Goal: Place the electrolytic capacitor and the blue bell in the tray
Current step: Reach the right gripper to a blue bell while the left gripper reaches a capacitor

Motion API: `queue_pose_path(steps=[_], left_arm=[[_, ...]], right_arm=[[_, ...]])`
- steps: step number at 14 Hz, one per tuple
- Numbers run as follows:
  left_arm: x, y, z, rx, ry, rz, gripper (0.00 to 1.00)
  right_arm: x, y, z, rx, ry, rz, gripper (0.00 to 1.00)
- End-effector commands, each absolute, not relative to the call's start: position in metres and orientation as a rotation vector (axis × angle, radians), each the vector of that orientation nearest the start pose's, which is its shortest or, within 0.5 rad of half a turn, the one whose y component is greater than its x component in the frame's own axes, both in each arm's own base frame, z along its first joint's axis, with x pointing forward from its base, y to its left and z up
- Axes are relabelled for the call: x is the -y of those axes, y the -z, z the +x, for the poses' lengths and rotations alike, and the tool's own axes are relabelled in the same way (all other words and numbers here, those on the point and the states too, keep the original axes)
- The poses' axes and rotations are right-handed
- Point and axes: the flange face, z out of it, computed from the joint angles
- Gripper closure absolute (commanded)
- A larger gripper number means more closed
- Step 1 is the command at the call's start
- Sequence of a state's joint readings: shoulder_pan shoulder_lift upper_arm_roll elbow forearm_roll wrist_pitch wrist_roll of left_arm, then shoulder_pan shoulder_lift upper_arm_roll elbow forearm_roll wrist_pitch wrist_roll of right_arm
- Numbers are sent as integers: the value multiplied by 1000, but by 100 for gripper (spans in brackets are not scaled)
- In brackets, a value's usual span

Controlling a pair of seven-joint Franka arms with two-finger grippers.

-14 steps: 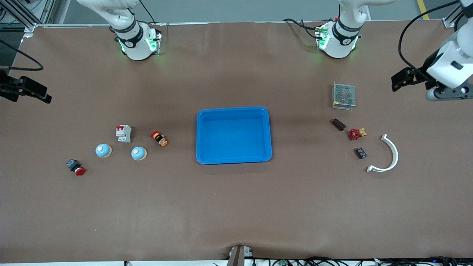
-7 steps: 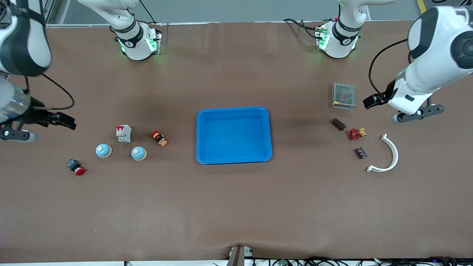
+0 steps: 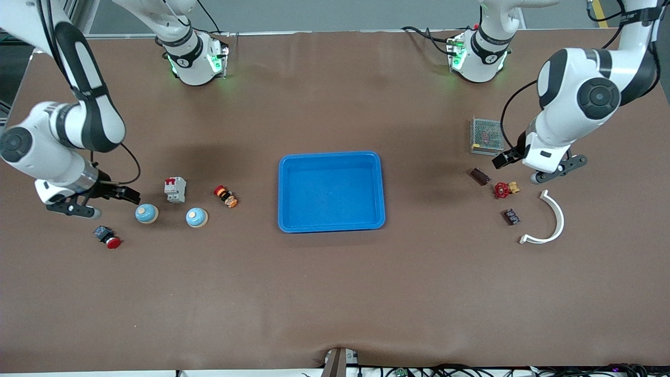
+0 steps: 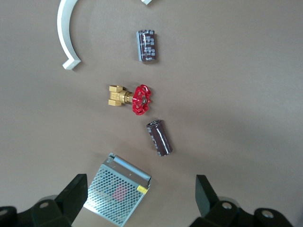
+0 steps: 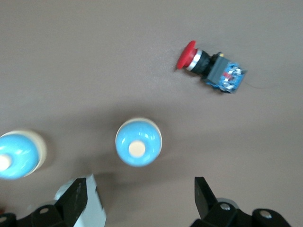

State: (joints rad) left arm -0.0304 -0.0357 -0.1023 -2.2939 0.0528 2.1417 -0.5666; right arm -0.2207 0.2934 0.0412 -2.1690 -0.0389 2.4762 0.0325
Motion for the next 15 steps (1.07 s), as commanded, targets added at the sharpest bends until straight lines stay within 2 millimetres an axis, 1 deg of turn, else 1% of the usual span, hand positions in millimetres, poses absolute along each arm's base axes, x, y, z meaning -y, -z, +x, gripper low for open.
queue_pose_path(steps=[1, 2, 4, 5, 7, 8, 9, 11, 12, 15], left_arm=[[70, -333, 489, 685, -120, -2985, 0], [72, -327, 489, 709, -125, -2981, 0], [76, -313, 491, 741, -132, -2974, 3], [76, -302, 492, 767, -135, -2969, 4], [81, -284, 492, 828, -129, -2958, 6], [87, -278, 491, 848, -132, -2954, 7], [90, -274, 491, 873, -136, -2947, 8], [94, -267, 490, 919, -145, -2929, 12], [99, -262, 490, 933, -143, -2929, 14], [100, -248, 490, 969, -152, -2920, 18]], right_arm=[[109, -210, 563, -337, 50, -3120, 0], [107, -202, 564, -335, 57, -3118, 0], [103, -194, 567, -376, 46, -3111, 0], [98, -189, 568, -383, 36, -3108, 0], [94, -187, 570, -379, 34, -3108, 0], [94, -186, 569, -381, 31, -3106, 0], [93, -186, 570, -377, 31, -3106, 0], [92, -178, 571, -374, 17, -3105, 0], [91, -174, 571, -372, 19, -3105, 0], [90, -167, 571, -370, 27, -3104, 0]])
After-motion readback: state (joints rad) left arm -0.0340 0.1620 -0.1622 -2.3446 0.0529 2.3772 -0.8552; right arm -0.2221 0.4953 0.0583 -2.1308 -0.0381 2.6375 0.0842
